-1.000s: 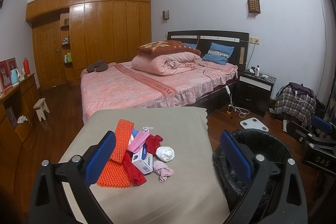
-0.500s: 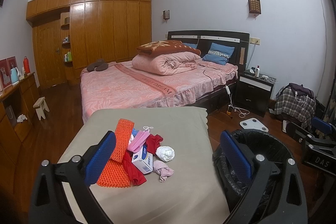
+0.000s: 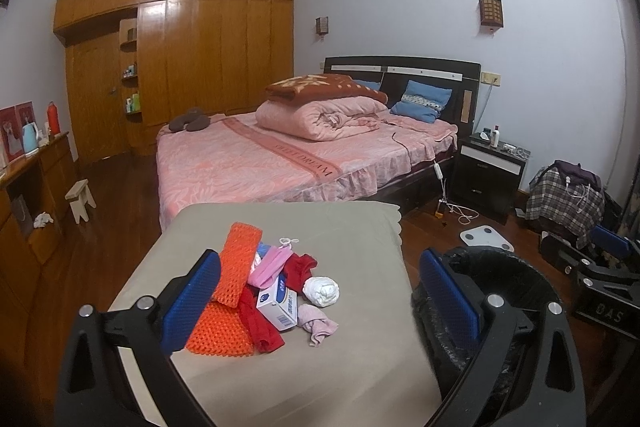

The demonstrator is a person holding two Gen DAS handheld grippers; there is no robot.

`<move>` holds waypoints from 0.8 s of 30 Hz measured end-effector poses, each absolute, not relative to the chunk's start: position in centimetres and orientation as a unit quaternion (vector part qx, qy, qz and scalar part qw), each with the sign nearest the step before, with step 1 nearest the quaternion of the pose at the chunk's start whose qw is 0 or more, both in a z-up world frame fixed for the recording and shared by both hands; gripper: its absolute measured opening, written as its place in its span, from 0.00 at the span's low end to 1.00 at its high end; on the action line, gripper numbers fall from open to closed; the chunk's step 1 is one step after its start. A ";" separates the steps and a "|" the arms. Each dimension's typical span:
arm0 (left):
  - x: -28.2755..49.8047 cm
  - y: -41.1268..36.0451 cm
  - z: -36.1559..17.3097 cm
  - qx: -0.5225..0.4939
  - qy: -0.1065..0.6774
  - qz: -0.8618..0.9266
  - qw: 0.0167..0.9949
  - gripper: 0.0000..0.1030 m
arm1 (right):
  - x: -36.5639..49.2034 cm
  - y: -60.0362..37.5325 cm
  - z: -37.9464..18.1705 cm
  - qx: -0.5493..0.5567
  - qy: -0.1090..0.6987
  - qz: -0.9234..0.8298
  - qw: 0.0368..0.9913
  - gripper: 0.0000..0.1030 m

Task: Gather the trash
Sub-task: 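Grasp the orange mesh strip with the left tool while the right tool grasps the white crumpled tissue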

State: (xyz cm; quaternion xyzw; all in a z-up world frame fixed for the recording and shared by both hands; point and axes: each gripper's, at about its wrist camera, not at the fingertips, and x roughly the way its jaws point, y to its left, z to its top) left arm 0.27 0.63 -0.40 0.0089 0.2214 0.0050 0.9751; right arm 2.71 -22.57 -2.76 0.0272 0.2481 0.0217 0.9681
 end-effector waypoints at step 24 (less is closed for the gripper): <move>6.8 12.4 -10.0 -0.005 0.266 0.104 0.958 0.94 | 14.4 -10.9 -13.1 -0.004 0.308 0.116 0.944 0.94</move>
